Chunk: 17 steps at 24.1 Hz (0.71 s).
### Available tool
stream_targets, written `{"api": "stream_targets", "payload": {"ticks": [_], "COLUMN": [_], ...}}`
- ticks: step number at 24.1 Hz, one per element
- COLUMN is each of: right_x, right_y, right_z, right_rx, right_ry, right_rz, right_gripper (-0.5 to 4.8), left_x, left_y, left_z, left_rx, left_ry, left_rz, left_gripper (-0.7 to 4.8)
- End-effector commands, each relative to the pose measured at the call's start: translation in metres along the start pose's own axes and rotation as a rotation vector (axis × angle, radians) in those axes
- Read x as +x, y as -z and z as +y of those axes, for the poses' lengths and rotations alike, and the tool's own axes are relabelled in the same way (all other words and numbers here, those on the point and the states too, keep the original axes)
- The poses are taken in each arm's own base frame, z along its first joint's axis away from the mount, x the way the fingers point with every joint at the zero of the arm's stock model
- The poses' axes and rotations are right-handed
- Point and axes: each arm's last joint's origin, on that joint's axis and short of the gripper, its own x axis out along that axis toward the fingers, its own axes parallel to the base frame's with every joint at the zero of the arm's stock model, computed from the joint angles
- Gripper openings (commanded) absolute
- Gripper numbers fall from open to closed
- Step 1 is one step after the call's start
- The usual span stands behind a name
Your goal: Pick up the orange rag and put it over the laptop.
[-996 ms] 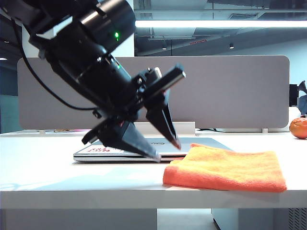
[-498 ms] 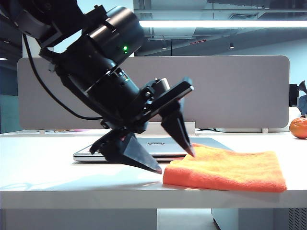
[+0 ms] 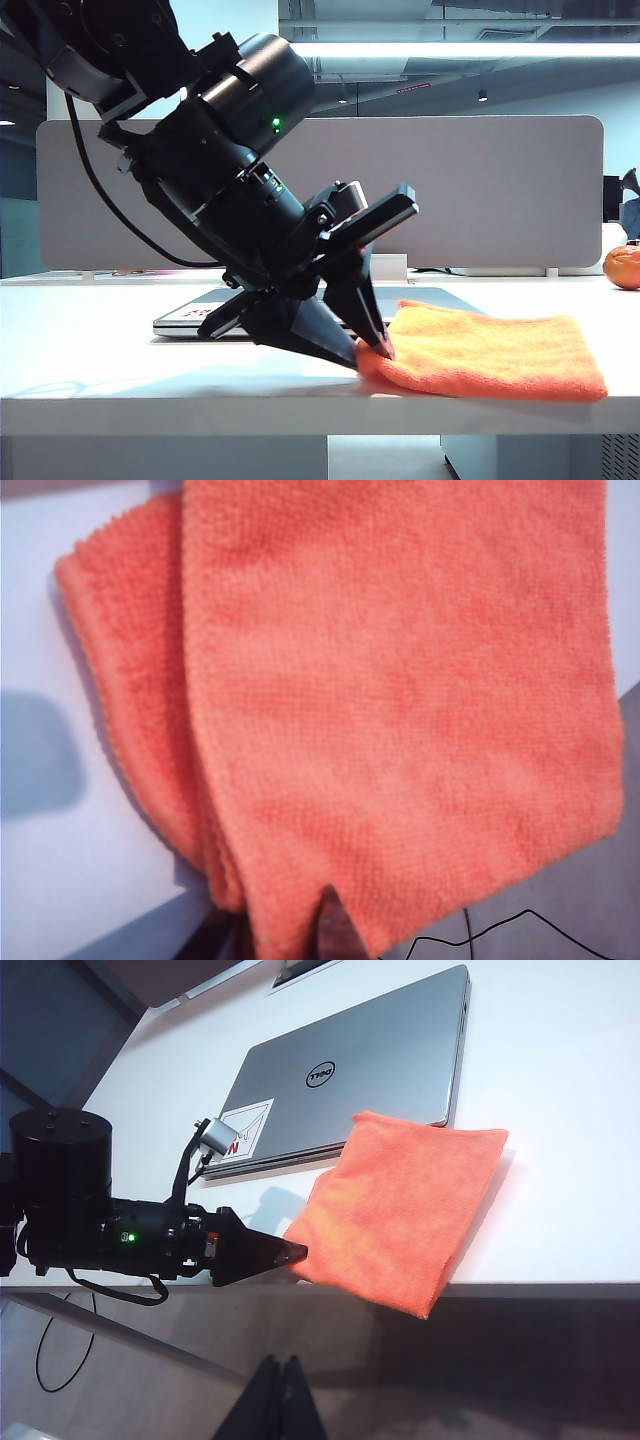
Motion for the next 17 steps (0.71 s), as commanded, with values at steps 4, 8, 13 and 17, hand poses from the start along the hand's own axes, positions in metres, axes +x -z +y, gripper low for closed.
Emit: {"api": "stream_targets", "payload": {"ticks": [4,8,13,17], "right_x": [-0.001,-0.001,-0.001,-0.001], "right_y": [-0.002,-0.002,-0.002,-0.002], "right_z": [0.001,0.001,0.001,0.001], "right_rx": [-0.011,-0.012,-0.013,-0.012], "right_ry": [-0.005,-0.007,-0.007,-0.007], "right_rz": [-0.015,-0.019,-0.019,-0.019], "right_gripper": [-0.05,-0.05,-0.05,-0.05], "left_x": [0.0,-0.003,-0.011,-0.034], "left_y": [-0.003,-0.013,-0.04,-0.085], "left_z": [-0.002,-0.009,-0.028,-0.062], "left_rx": [0.048,0.075,0.11,0.231], "left_ry": [0.001,0.028,0.109,0.137], "left_rz": [-0.035,-0.066,-0.127,-0.195], "left_gripper": [0.27,-0.06,-0.06,-0.06]}}
